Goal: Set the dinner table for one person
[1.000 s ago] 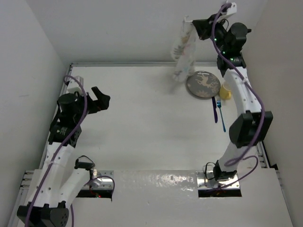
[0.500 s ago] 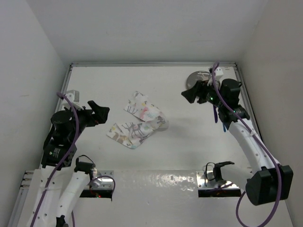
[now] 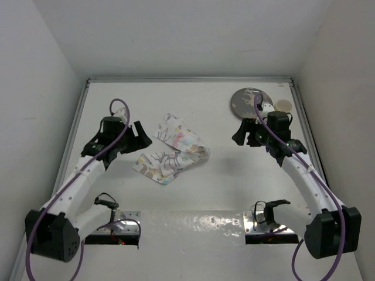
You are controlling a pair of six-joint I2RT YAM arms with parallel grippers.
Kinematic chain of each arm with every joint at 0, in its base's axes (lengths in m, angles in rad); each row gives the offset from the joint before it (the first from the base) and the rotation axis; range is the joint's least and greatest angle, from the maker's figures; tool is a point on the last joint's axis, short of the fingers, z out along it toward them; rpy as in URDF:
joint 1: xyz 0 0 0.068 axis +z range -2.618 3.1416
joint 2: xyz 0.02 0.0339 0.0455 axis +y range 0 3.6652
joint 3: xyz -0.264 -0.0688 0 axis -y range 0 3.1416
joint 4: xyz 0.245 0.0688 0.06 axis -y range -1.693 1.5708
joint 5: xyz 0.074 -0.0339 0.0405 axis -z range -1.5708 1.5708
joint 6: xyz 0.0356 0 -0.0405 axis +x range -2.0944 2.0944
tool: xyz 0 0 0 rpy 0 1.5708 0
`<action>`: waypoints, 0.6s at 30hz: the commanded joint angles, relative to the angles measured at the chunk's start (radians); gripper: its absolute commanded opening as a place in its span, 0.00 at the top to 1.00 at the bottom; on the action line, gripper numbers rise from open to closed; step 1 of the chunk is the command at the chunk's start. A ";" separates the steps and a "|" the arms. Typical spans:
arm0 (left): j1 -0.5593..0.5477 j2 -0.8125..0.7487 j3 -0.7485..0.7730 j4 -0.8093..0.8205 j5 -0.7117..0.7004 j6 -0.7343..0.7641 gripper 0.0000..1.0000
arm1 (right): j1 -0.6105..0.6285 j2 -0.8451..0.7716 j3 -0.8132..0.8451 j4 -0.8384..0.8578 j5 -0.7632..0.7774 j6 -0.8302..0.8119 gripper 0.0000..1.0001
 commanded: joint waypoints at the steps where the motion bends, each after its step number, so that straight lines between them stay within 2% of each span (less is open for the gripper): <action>1: -0.082 0.112 0.000 0.113 -0.065 -0.069 0.28 | -0.001 0.036 -0.035 0.021 -0.006 0.056 0.28; 6: -0.123 0.358 0.064 0.214 -0.077 -0.082 0.29 | 0.035 0.155 -0.003 0.090 -0.034 0.086 0.31; 8: -0.123 0.437 0.089 0.262 -0.123 -0.085 0.29 | 0.056 0.195 0.011 0.090 -0.023 0.083 0.32; 12: -0.123 0.586 0.155 0.302 -0.166 -0.085 0.29 | 0.088 0.224 0.020 0.105 -0.020 0.078 0.32; 18: -0.123 0.777 0.284 0.311 -0.220 -0.030 0.36 | 0.128 0.241 0.032 0.093 -0.017 0.054 0.32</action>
